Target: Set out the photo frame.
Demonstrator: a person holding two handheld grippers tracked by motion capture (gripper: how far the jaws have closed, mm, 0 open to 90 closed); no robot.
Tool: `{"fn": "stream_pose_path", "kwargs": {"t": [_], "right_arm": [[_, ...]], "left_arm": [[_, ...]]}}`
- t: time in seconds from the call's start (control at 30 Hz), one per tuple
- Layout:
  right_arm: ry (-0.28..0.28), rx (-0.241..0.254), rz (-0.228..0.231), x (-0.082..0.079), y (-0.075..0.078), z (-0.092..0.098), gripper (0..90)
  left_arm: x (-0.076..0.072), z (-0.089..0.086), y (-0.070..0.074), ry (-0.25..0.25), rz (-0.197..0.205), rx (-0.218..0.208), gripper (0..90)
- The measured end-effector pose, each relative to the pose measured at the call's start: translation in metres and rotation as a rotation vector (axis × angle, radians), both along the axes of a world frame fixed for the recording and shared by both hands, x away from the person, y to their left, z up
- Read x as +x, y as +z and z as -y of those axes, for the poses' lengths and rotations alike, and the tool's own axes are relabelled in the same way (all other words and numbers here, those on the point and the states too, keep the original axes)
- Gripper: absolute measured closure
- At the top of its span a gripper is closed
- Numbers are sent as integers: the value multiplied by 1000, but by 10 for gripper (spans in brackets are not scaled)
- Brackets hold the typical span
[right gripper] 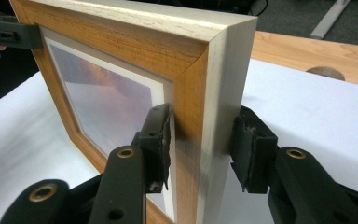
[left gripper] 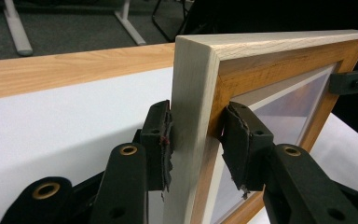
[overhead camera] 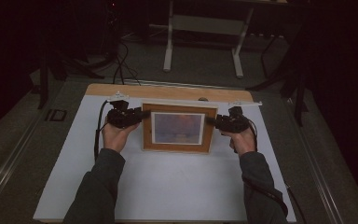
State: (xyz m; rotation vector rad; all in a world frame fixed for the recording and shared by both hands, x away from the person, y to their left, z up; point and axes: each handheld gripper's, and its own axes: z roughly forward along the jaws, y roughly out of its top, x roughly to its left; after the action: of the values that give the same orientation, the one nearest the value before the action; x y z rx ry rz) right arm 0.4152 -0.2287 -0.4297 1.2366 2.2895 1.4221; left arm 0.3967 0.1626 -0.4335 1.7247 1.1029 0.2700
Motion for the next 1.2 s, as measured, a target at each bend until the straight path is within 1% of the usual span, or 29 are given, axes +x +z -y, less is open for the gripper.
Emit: {"fn": "stream_pose_path", "kwargs": {"t": [0.13, 0.33, 0.5, 0.67, 0.77, 0.8, 0.93, 1.0, 1.2], "right_arm": [[-2, 1, -13, 0, 1, 0, 599], [-4, 1, -17, 0, 1, 0, 599], [-3, 6, -19, -1, 2, -1, 599], [7, 4, -21, -2, 2, -2, 601], [11, 12, -28, -4, 1, -2, 601], [13, 12, -29, -5, 1, -1, 601], [18, 14, -30, -5, 1, -1, 600], [25, 13, -31, -5, 1, -1, 600], [29, 15, -20, -6, 0, -2, 588]], "left_arm": [[0, 0, 1, 1, -7, 3, 635], [-1, 0, 2, 4, -15, 5, 635], [-3, -1, 3, 8, -30, 7, 634], [-7, -2, 4, 7, -37, 12, 635], [-10, -1, 5, 8, -39, 21, 635], [-11, -1, 5, 12, -38, 17, 635], [-15, -1, 6, 16, -51, 25, 635], [-16, -1, 6, 17, -45, 31, 636], [-16, -3, 5, 17, -42, 13, 629]]}}
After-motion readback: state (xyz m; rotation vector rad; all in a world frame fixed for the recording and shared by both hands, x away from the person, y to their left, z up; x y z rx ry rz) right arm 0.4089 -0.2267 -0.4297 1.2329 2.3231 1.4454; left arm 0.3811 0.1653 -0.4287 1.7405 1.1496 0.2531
